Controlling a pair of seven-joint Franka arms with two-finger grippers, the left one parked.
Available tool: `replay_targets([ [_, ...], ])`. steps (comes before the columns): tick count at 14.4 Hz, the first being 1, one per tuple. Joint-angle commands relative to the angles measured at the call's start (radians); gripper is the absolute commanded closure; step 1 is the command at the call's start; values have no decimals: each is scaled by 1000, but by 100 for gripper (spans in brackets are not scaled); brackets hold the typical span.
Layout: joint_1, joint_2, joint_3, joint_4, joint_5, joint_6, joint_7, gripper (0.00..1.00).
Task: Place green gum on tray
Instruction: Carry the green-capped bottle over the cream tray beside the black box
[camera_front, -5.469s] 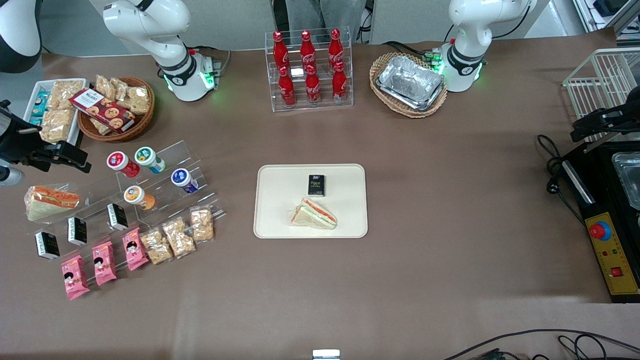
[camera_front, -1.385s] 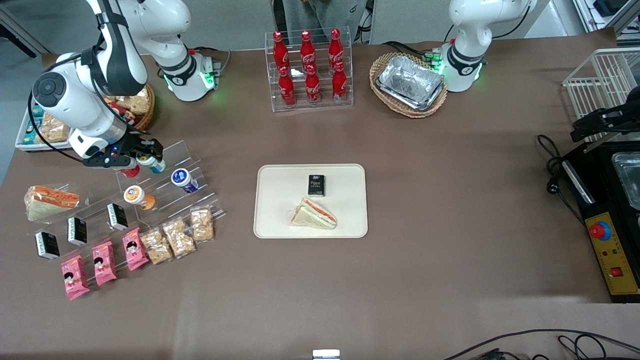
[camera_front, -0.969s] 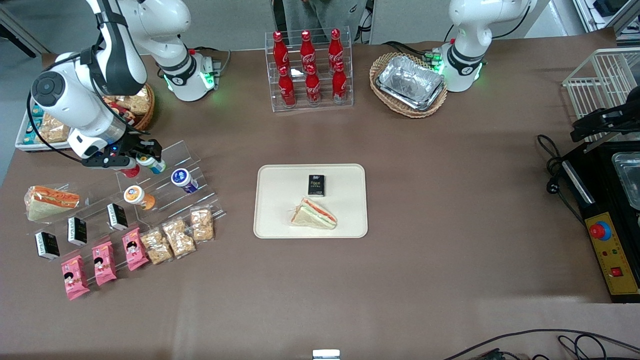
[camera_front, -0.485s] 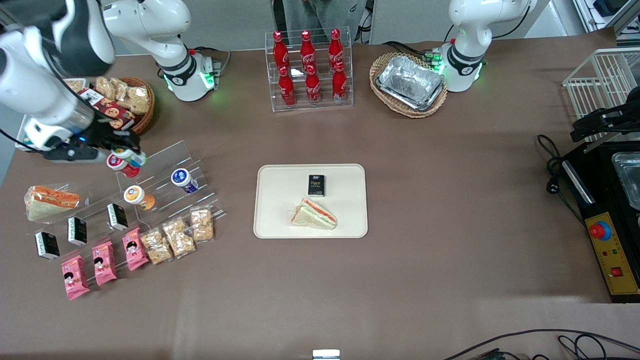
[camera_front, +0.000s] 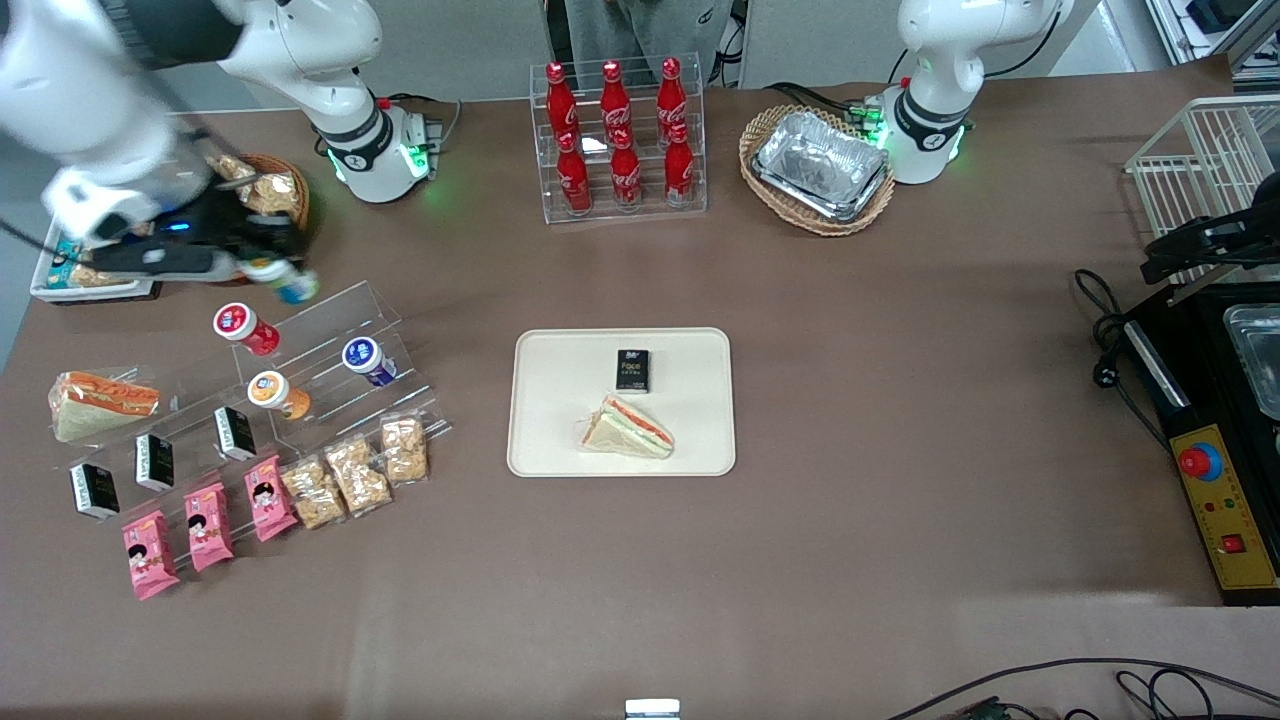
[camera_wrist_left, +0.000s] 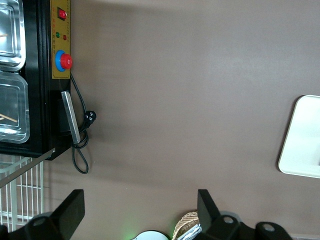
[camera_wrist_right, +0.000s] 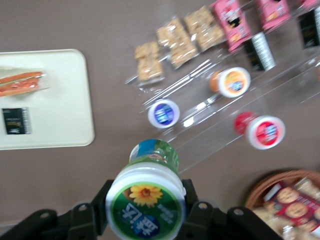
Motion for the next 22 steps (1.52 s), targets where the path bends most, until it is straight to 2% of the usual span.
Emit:
replay_targets([
  [1, 96, 79, 72, 38, 57, 5, 271, 47],
  [3, 124, 143, 132, 37, 59, 77, 380, 47],
  [6, 135, 249, 180, 32, 60, 171, 410, 47],
  [8, 161, 311, 180, 15, 59, 278, 418, 47],
  [14, 262, 469, 177, -37, 37, 586, 588, 47],
  [20, 270, 601, 177, -104, 5, 836, 609, 48],
  [22, 268, 664, 174, -109, -68, 883, 609, 48],
])
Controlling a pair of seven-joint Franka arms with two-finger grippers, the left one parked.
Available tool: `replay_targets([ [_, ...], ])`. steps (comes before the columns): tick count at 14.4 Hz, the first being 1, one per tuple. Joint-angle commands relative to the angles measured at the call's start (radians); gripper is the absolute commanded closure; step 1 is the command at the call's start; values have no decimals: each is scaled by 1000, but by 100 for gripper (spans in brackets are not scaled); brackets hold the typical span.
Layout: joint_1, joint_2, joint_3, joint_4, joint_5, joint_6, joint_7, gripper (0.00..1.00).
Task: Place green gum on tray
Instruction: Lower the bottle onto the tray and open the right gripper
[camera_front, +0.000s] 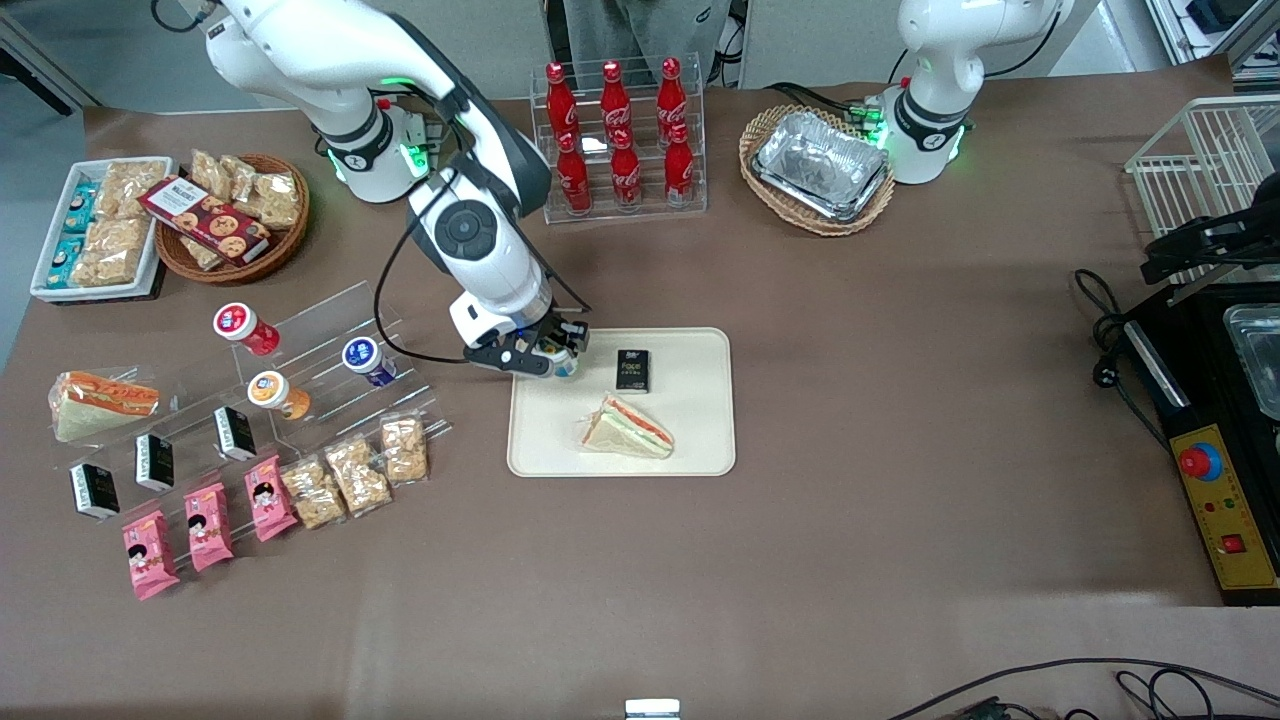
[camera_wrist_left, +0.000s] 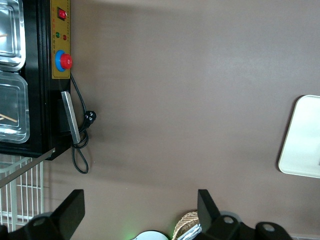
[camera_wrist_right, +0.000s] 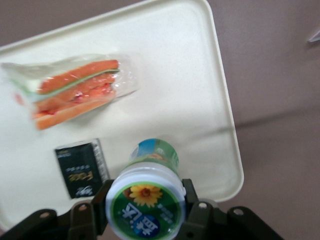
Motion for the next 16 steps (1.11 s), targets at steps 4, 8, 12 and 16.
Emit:
replay_targets([
  [4, -6, 141, -9, -10, -109, 159, 18, 47],
  [8, -13, 142, -9, -7, -109, 158, 21, 0],
  [12, -12, 126, -7, -4, -103, 149, 38, 0],
  [16, -45, -2, -9, 11, -109, 23, 33, 0],
])
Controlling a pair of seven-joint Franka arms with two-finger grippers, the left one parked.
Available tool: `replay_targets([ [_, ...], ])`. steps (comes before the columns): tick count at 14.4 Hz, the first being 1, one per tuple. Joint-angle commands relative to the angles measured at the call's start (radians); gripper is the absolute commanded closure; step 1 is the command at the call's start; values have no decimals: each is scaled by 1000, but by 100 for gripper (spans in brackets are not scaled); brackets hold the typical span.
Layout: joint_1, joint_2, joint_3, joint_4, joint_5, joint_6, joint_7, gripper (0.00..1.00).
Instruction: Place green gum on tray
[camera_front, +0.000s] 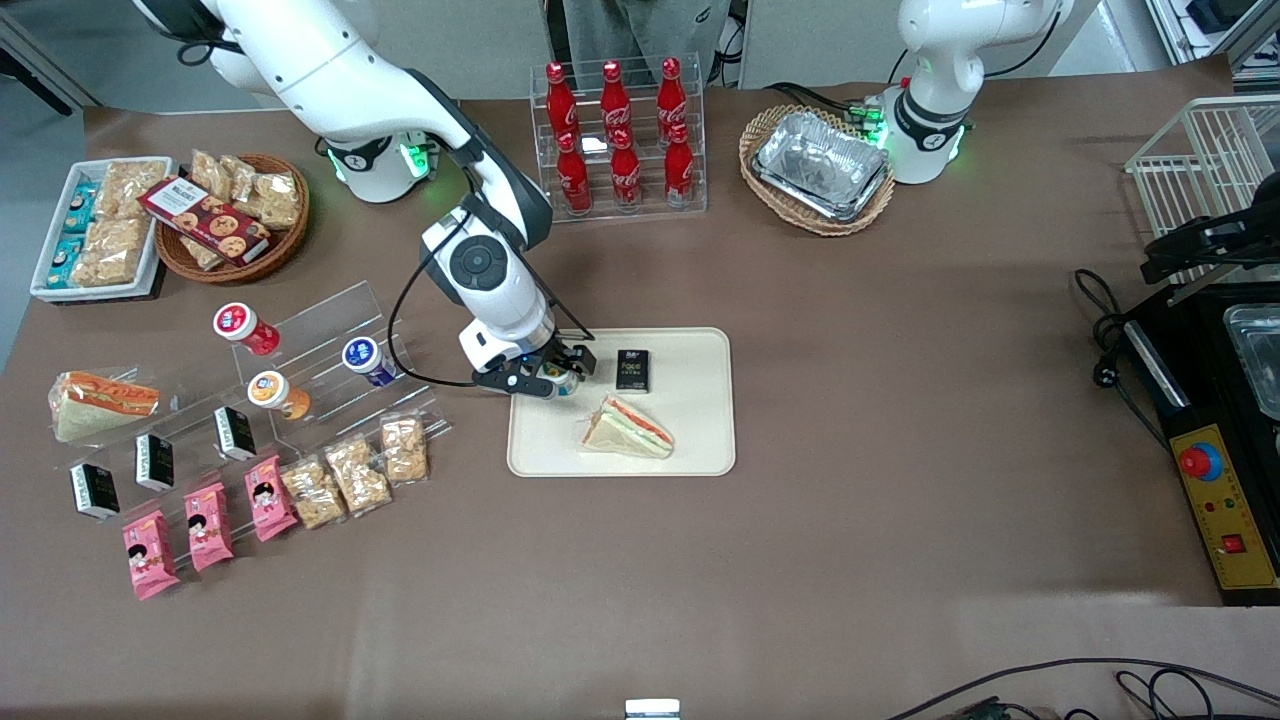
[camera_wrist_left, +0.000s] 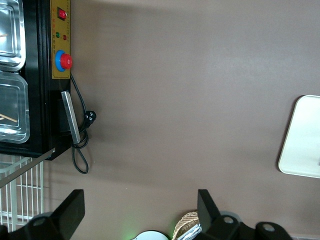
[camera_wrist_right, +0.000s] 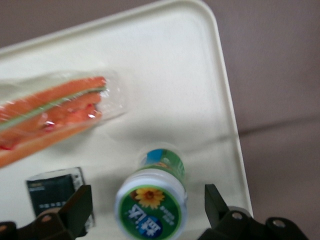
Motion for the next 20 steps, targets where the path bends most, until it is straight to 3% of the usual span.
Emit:
replay_targets([
  [1, -51, -138, 4, 40, -19, -194, 3, 0],
  [3, -80, -197, 3, 114, -21, -384, -41, 0],
  [8, -257, -344, 4, 270, 1, -716, -389, 0],
  [11, -286, -347, -93, 421, 7, -899, -527, 0],
  [12, -298, -349, -135, 441, 8, -929, -605, 0],
  [14, -420, -364, -141, 459, 40, -951, -790, 0],
  [16, -478, -367, -153, 459, 54, -953, -929, 0],
  [20, -516, -369, -155, 499, 41, -953, -937, 0],
])
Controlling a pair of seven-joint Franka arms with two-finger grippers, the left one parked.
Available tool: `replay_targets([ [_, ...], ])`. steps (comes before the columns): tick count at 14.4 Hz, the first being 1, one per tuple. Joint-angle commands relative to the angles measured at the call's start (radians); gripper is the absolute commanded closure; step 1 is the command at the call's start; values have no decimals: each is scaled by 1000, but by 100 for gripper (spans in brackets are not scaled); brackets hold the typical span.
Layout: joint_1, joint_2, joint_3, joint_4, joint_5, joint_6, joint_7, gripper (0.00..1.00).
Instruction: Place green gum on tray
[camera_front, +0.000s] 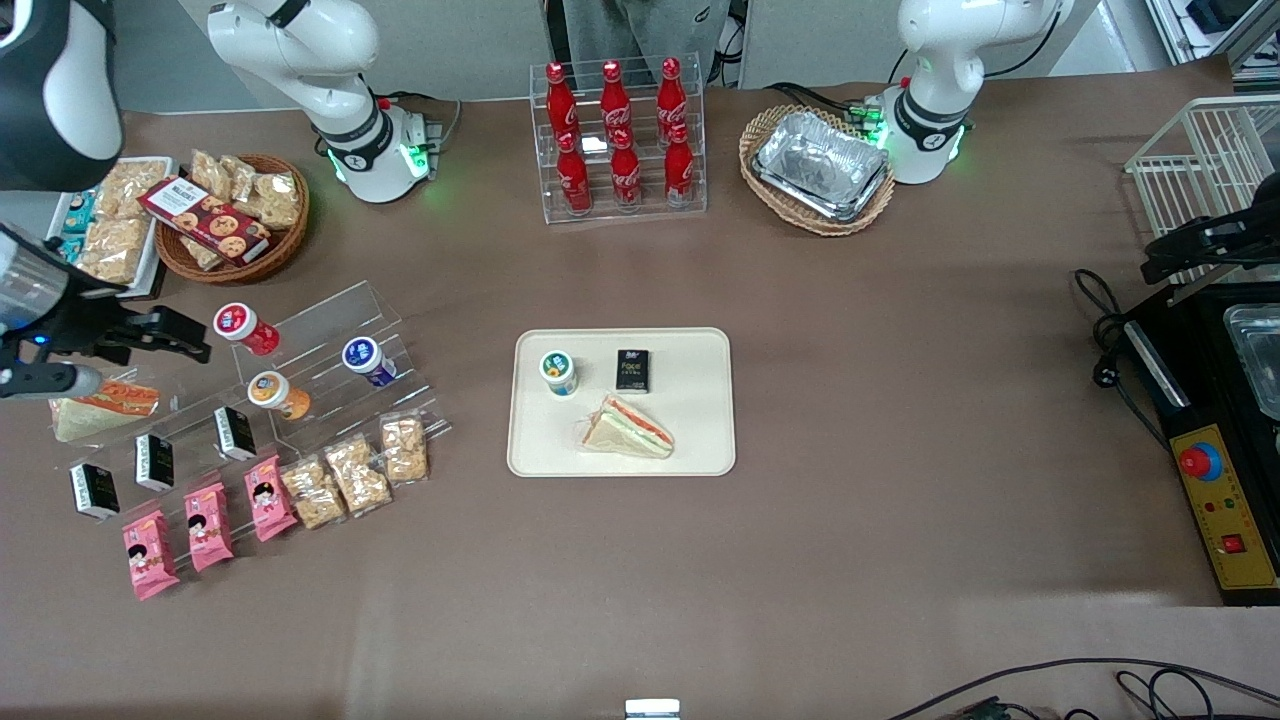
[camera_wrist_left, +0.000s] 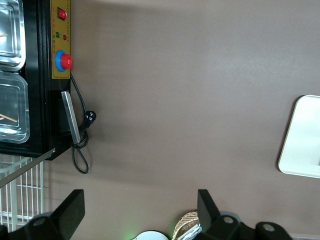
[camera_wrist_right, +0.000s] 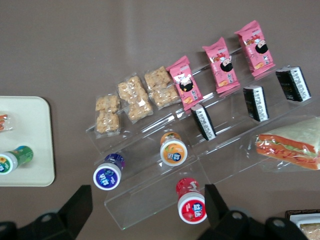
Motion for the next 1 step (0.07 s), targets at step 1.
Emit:
replay_targets([
  [1, -1, 7, 9, 60, 4, -30, -5, 0],
])
